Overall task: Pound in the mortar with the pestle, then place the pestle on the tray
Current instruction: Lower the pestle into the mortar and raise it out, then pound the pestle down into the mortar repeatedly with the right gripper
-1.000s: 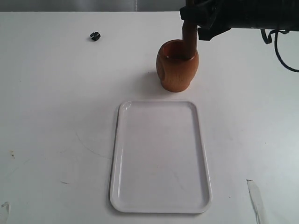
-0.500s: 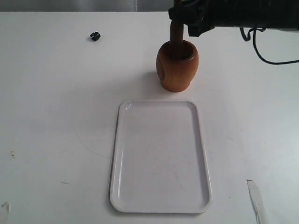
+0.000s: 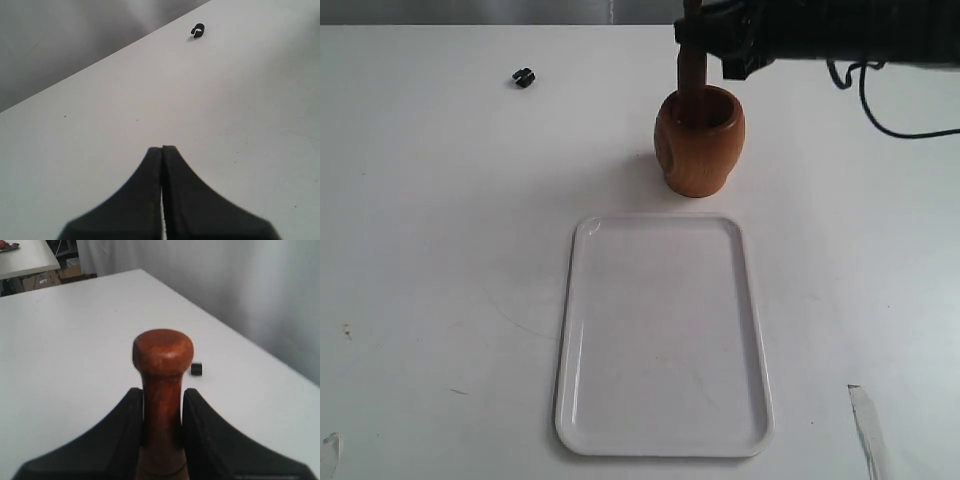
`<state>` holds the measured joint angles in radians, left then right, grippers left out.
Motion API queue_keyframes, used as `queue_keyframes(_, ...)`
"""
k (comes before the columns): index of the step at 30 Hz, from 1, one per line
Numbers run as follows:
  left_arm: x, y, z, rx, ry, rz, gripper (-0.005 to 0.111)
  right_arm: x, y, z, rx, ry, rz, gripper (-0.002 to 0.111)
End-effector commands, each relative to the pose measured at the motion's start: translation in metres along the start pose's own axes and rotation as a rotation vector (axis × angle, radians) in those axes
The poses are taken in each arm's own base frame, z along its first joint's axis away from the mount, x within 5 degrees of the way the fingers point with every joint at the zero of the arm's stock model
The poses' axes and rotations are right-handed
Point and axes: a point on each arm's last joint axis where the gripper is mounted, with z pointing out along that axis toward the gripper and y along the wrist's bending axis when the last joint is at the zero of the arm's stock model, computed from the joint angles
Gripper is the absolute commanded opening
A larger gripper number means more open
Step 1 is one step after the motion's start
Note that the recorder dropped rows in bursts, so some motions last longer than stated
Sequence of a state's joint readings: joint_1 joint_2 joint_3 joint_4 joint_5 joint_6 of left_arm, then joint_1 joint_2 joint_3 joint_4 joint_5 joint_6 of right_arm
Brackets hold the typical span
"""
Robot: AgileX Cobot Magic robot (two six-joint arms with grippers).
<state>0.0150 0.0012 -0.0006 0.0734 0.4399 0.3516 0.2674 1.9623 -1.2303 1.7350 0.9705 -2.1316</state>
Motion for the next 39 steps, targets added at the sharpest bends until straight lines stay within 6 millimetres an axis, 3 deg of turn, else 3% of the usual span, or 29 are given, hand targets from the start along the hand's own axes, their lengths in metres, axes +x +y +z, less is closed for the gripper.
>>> queue_keyframes(1, 0.000, -0.001, 0.000, 0.008, -0.007, -0.012, 0.000, -0.042, 0.015, -0.019, -0.010, -0.057, -0.121, 0.000)
queue_keyframes(3, 0.000, -0.001, 0.000, 0.008, -0.007, -0.012, 0.000, -0.047, 0.018, -0.023, 0.004, -0.055, -0.128, 0.000)
queue_keyframes(7, 0.000, -0.001, 0.000, 0.008, -0.007, -0.012, 0.000, -0.034, 0.016, -0.023, 0.057, 0.001, -0.113, 0.000)
queue_keyframes(13, 0.000, -0.001, 0.000, 0.008, -0.007, -0.012, 0.000, 0.013, 0.006, -0.009, 0.035, 0.102, -0.025, 0.000)
queue_keyframes(19, 0.000, -0.001, 0.000, 0.008, -0.007, -0.012, 0.000, 0.077, -0.005, 0.012, -0.003, 0.186, 0.121, 0.000)
queue_keyframes(21, 0.000, -0.001, 0.000, 0.008, -0.007, -0.012, 0.000, 0.081, -0.006, 0.012, -0.003, 0.191, 0.129, 0.000)
queue_keyframes(23, 0.000, -0.001, 0.000, 0.008, -0.007, -0.012, 0.000, 0.075, -0.006, 0.010, 0.001, 0.175, 0.123, 0.000)
queue_keyframes(27, 0.000, -0.001, 0.000, 0.008, -0.007, -0.012, 0.000, 0.019, 0.004, -0.007, 0.020, 0.080, 0.011, 0.000)
queue_keyframes(30, 0.000, -0.001, 0.000, 0.008, -0.007, -0.012, 0.000, -0.044, 0.025, -0.032, 0.054, -0.018, -0.131, 0.000)
queue_keyframes(32, 0.000, -0.001, 0.000, 0.008, -0.007, -0.012, 0.000, -0.061, 0.032, -0.041, 0.065, -0.052, -0.169, 0.000)
queue_keyframes(35, 0.000, -0.001, 0.000, 0.008, -0.007, -0.012, 0.000, -0.060, 0.031, -0.040, 0.067, -0.054, -0.161, 0.000)
queue_keyframes(39, 0.000, -0.001, 0.000, 0.008, -0.007, -0.012, 0.000, -0.034, 0.020, -0.027, 0.053, -0.013, -0.094, 0.000)
